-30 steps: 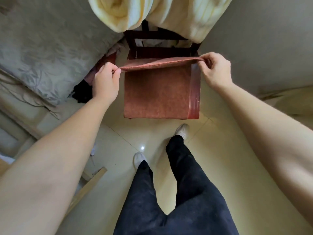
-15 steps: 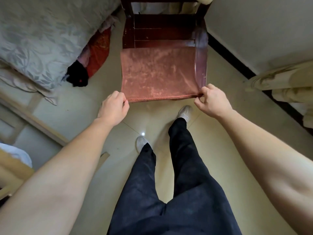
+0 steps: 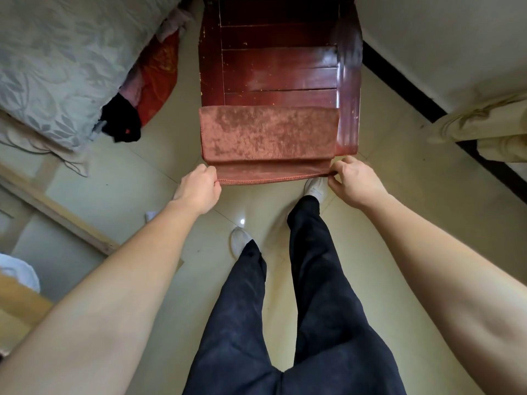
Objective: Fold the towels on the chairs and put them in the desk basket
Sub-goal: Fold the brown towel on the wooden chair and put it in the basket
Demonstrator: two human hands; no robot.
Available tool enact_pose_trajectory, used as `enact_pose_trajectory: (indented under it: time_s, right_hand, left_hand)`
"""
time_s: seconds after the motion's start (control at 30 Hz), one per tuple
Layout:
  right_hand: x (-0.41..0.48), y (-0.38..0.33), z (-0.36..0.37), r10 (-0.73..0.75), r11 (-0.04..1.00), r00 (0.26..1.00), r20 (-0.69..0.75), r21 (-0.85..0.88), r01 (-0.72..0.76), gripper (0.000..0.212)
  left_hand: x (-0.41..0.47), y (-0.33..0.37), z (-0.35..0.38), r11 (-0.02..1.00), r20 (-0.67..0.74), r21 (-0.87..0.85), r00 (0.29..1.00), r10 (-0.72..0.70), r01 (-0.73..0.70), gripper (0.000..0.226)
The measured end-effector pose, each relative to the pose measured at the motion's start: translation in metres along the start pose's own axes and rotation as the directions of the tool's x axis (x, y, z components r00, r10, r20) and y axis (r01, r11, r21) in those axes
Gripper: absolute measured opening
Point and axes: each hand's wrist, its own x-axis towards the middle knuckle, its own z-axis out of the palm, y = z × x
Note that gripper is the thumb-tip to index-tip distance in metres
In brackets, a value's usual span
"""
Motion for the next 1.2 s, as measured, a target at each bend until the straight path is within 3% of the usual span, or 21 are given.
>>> enact_pose_trajectory:
  time_s: [0.13, 0.3, 0.4, 0.47, 0.53, 0.6, 0.67, 0.8, 1.0, 1.2]
  right_hand:
    - [0.025, -0.003, 0.001, 0.082, 0.992, 0.993, 0.079, 0.091, -0.09, 0.036]
    - [0.066, -0.004, -0.007, 0.105, 0.955, 0.981, -0.161, 0.291, -0.054, 0.056]
    - [0.096, 0.001, -0.014, 0.159, 0.956, 0.967, -0.199, 0.275, -0.1, 0.064]
    - [0.114, 0.006, -0.018, 0.192, 0.967, 0.968, -0.164, 0.202, -0.158, 0.059]
    - [0.126, 0.011, -0.024, 0.215, 0.973, 0.969, -0.121, 0.113, -0.202, 0.046]
    - [0.131, 0.013, -0.034, 0.246, 0.968, 0.962, -0.12, 0.075, -0.239, 0.038]
    - [0.13, 0.013, -0.047, 0.264, 0.963, 0.957, -0.121, 0.087, -0.255, 0.035]
    - [0.131, 0.01, -0.082, 0.247, 0.954, 0.958, -0.146, 0.212, -0.213, 0.02]
    - [0.15, 0.01, -0.139, 0.316, 0.847, 0.899, -0.303, 0.517, -0.124, 0.022]
    - [0.178, 0.011, -0.178, 0.329, 0.756, 0.863, -0.383, 0.655, 0.003, 0.016]
  left_hand:
    - [0.031, 0.013, -0.003, 0.994, 0.015, -0.063, 0.996, -0.091, 0.091, 0.047]
    - [0.068, 0.031, -0.024, 0.973, -0.181, -0.068, 0.957, -0.229, 0.22, 0.063]
    - [0.092, 0.032, -0.034, 0.972, -0.18, 0.012, 0.957, -0.229, 0.235, 0.069]
    - [0.108, 0.03, -0.038, 0.968, -0.143, 0.067, 0.963, -0.23, 0.242, 0.07]
    - [0.122, 0.024, -0.039, 0.962, -0.136, 0.13, 0.965, -0.223, 0.24, 0.066]
    - [0.132, 0.018, -0.04, 0.964, -0.206, 0.149, 0.96, -0.189, 0.222, 0.045]
    - [0.134, 0.012, -0.046, 0.969, -0.274, 0.146, 0.95, -0.152, 0.197, 0.026]
    - [0.123, 0.009, -0.072, 0.989, -0.364, 0.08, 0.927, -0.088, 0.125, 0.011]
    - [0.134, 0.019, -0.137, 0.982, -0.522, -0.157, 0.836, -0.169, 0.101, 0.017]
    - [0.157, 0.037, -0.178, 0.943, -0.595, -0.326, 0.761, -0.259, 0.067, 0.021]
